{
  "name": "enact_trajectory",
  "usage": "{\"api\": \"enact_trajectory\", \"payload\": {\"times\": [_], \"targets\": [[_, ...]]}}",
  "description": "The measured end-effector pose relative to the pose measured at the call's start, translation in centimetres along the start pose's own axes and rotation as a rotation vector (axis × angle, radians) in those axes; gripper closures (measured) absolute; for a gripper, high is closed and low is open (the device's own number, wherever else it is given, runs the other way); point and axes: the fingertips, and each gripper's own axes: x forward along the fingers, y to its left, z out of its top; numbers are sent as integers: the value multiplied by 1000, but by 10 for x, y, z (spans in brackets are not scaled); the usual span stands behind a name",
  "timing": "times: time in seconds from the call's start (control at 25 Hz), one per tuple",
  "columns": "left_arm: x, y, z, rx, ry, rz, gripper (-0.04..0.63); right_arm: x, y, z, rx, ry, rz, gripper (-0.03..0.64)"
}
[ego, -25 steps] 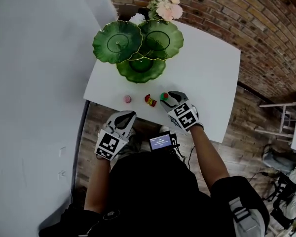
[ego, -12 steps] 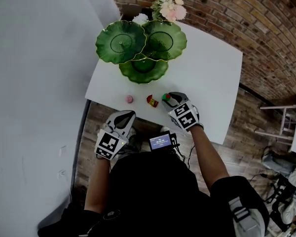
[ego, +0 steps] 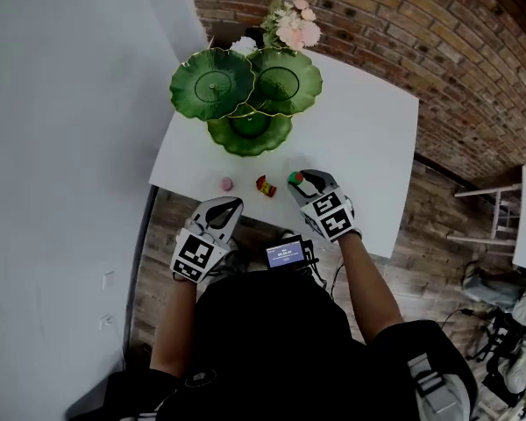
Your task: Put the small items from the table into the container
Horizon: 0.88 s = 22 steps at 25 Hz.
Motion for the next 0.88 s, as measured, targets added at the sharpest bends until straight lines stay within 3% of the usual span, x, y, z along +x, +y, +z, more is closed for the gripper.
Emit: {"api": "enact_trajectory", "payload": {"times": [0.44,0.88], "targets": [[15,-10,15,34,-45,-52,584,-37,14,4,36,-41,1,454],[12,-7,15,19,-49,-40,584,-38,12,7,22,-42,6,454]]}}
